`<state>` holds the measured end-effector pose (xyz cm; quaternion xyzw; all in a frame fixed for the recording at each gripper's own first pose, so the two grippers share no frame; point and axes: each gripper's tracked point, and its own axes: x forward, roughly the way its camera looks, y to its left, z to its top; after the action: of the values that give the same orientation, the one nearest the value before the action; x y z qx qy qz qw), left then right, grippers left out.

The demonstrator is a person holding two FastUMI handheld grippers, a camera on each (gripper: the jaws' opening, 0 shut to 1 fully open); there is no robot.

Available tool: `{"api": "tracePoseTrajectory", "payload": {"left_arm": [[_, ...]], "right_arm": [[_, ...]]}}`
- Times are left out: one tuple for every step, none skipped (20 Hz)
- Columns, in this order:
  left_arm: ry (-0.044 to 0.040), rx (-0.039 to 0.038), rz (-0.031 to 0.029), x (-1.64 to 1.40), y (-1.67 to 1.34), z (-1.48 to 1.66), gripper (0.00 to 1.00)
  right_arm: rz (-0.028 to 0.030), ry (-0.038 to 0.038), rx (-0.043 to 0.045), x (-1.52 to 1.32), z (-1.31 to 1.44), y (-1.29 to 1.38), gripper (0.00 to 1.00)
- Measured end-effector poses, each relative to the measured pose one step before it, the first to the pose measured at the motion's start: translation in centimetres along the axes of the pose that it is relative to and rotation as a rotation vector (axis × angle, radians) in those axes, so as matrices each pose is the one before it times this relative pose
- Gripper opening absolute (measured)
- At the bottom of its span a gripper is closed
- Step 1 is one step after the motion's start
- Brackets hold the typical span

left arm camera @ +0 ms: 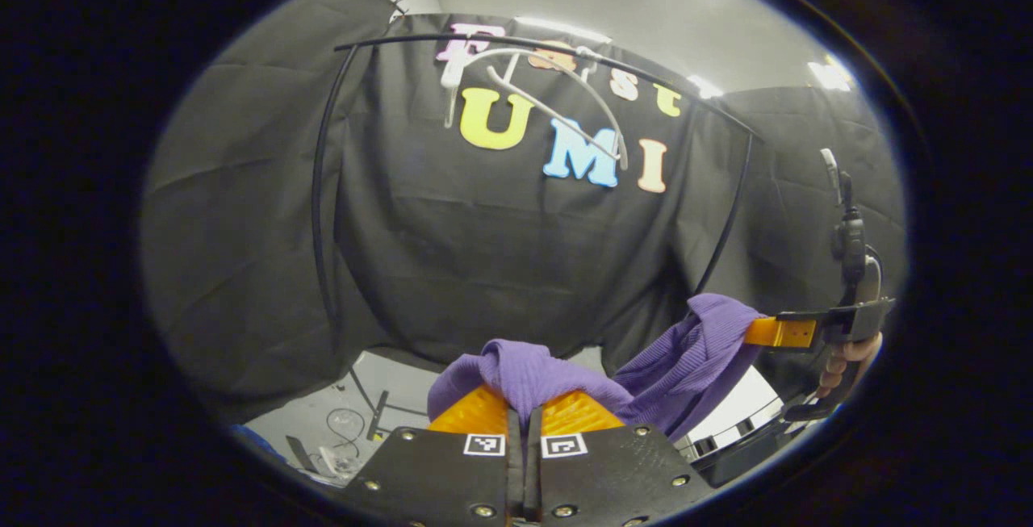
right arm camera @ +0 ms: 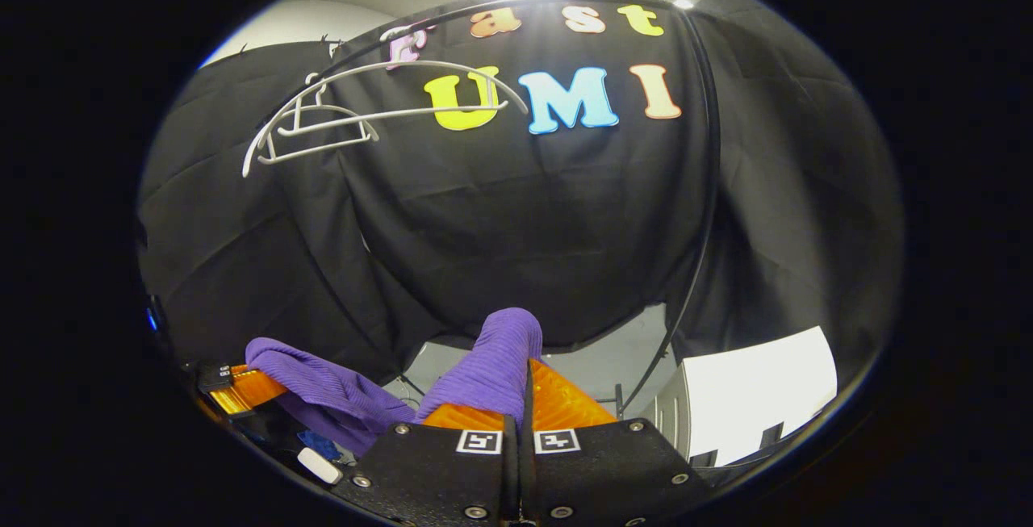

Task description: Grasp the clothes on the hanger with both hands and then place them into the laundry hamper below.

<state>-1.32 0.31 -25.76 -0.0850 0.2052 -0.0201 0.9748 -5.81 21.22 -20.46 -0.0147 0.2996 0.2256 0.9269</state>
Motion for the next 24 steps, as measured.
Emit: {"api": "tracePoseTrajectory", "payload": {"left_arm": [[0.02832,-0.00082,-0.00314,0.1,-0.379,-1.031,0.07],[0.02052,0.00825,-0.0005,0.27,-0.471,-0.821,0.01],[0.01786,0.00676,-0.00055,0.593,-0.338,-1.279,0.01],[0.01768,0.00405,-0.00123,0.534,-0.295,-1.061,0.01],[0.01912,0.00721,0.00181,0.411,-0.232,-0.917,0.01],[0.01584,0.00677,0.00388,0.394,-0.188,-0.741,0.01],[0.01153,-0.00267,-0.00143,0.509,-0.222,-0.406,0.01],[0.01322,-0.00757,-0.00396,0.479,-0.168,-0.539,0.01],[0.01372,-0.00328,-0.00371,0.686,0.046,-0.719,0.01],[0.01273,0.00409,-0.00061,0.621,0.218,-0.511,0.01],[0.01046,0.00839,-0.00104,0.447,0.005,-0.355,0.01],[0.00732,0.00814,-0.00075,0.39,-0.062,-0.318,0.01],[0.00669,0.00459,-0.00006,0.469,-0.209,-0.294,0.01],[0.00463,0.00034,0.00038,0.679,0.102,-0.2,0.01],[0.00739,-0.00314,0.00071,0.433,0.043,-0.471,0.01],[0.00763,-0.00169,-0.00228,0.51,-0.025,-0.33,0.01],[0.00767,0.00027,-0.00259,0.741,0.239,-0.431,0.01],[0.00851,0.00413,-0.00354,0.648,0.093,-0.294,0.01],[0.00975,0.00367,-0.00269,0.632,-0.087,-0.488,0.01],[0.00918,0.00131,-0.00322,0.6,-0.016,-0.342,0.01],[0.00829,-0.00012,-0.00203,0.279,0.097,-0.623,0.01],[0.0098,-0.00192,-0.00103,0.344,-0.032,-0.317,0.01],[0.01408,-0.00404,-0.00146,-0.106,-0.067,-0.274,0.01],[0.0176,-0.00624,-0.00043,0.218,-0.036,-0.184,0.01]], "right_arm": [[0.00792,0.02811,-0.00197,0.245,-1.039,0.201,0.0],[0.00609,0.02182,-0.00005,0.478,-0.87,0.054,0.0],[0.0045,0.0136,0.00599,0.252,-0.717,-0.037,0.0],[0.00426,0.01453,0.008,0.411,-0.865,-0.046,0.0],[0.00118,0.0304,0.01433,0.729,-1.076,-0.075,0.01],[-0.00014,0.03451,0.02111,0.705,-1.108,-0.192,0.0],[0.0003,0.02304,0.02231,0.595,-0.786,-0.094,0.0],[0.0008,0.02204,0.01652,0.508,-1.018,-0.018,0.0],[0.00048,0.02082,0.00808,0.462,-0.814,-0.066,0.0],[0.00123,0.01582,-0.00011,0.348,-0.69,-0.128,0.0],[-0.00421,0.0113,-0.00539,0.307,-0.464,-0.175,0.0],[-0.00784,0.00922,-0.00444,0.019,-0.633,-0.337,0.01],[-0.0076,0.00706,0.00376,0.17,-0.411,-0.324,0.0],[-0.00632,0.00732,0.0077,0.31,-0.434,-0.336,0.01],[-0.00939,0.00842,0.00799,0.43,-0.12,-0.408,0.01],[-0.01139,0.00818,0.00705,0.443,-0.196,-0.283,0.01],[-0.01181,0.00588,0.00916,0.305,-0.246,-0.327,0.01],[-0.01023,0.00713,0.01053,0.114,-0.549,-0.286,0.01],[-0.00671,0.00825,0.00985,0.174,-0.433,-0.189,0.01],[-0.00554,0.01102,0.0069,0.284,-0.492,-0.19,0.01],[-0.00319,0.00976,0.00289,0.218,-0.308,-0.049,0.01],[-0.00136,0.0094,-0.0005,0.131,-0.461,0.064,0.01],[-0.00071,0.00728,-0.00102,0.181,-0.327,0.036,0.01],[-0.00279,0.00787,0.0048,0.188,-0.601,-0.013,0.01]]}}
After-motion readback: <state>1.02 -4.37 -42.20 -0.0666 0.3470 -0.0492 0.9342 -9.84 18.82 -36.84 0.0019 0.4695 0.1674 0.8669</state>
